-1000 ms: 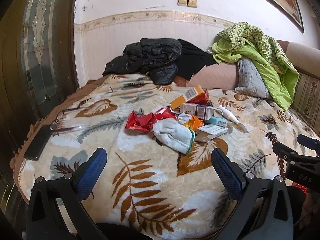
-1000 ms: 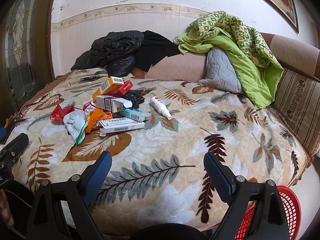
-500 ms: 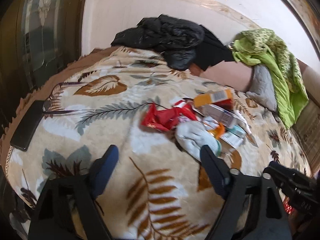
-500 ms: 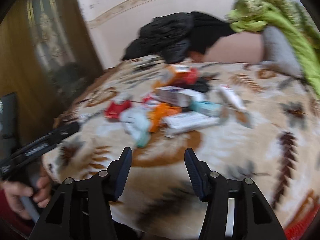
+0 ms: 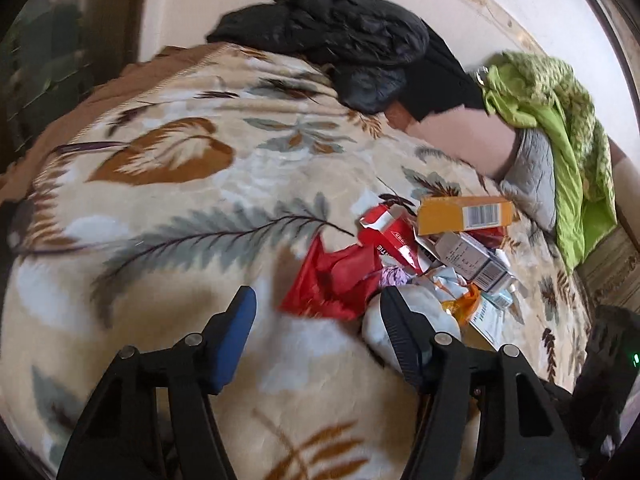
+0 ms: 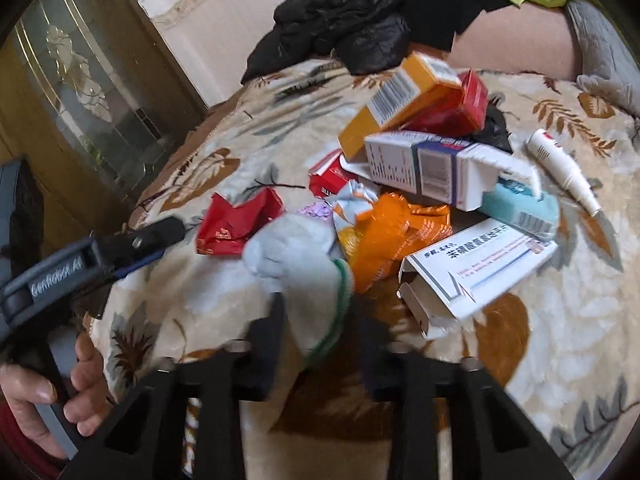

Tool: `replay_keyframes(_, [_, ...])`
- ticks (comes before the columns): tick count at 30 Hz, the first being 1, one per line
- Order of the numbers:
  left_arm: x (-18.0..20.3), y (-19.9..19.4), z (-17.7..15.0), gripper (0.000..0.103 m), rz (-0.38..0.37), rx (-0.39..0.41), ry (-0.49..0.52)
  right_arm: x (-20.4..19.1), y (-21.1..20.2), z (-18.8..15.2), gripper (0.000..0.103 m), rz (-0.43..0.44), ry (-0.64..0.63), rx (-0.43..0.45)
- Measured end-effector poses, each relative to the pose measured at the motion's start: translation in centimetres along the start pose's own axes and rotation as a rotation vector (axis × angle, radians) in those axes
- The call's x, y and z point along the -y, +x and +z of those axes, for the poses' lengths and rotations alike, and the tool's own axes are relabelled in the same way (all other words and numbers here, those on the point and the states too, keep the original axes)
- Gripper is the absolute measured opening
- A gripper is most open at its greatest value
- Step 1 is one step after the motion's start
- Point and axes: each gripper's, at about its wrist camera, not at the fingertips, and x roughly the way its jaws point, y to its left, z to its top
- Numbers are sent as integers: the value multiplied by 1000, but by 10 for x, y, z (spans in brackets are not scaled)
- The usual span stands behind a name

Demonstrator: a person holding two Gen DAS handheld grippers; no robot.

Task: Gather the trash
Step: 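Grasp the white knit glove with the right gripper while the left gripper grasps the red wrapper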

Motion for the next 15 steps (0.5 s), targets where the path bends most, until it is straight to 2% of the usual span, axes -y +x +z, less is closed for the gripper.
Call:
replay_keyframes(3, [3,27,7,64,8,-43,6,1,-8,-4,9,1,-20,22])
replay_keyframes(4, [3,35,8,57,13,-53,6,1,-12,-6,9,0,-26,29])
replay_keyframes(5, [3,41,8,40,9,-59,11,2,-19,-9,9,-2,-30,41])
replay_keyframes(7, [4,48,7,24,5,-72,9,4,-32,-14,9,1,-38,63])
replay_keyframes(10, [6,47,2,20,-3,-48,10,9,-51,-25,8,3,-35,91])
replay_keyframes(11, [8,44,-1,14,-3,-41,20,12,-57,-28,8,4,-29,96])
replay_keyframes(15, [15,24,-13,13,-29,-14,26,21,-74,-34,8,-13,-12,127])
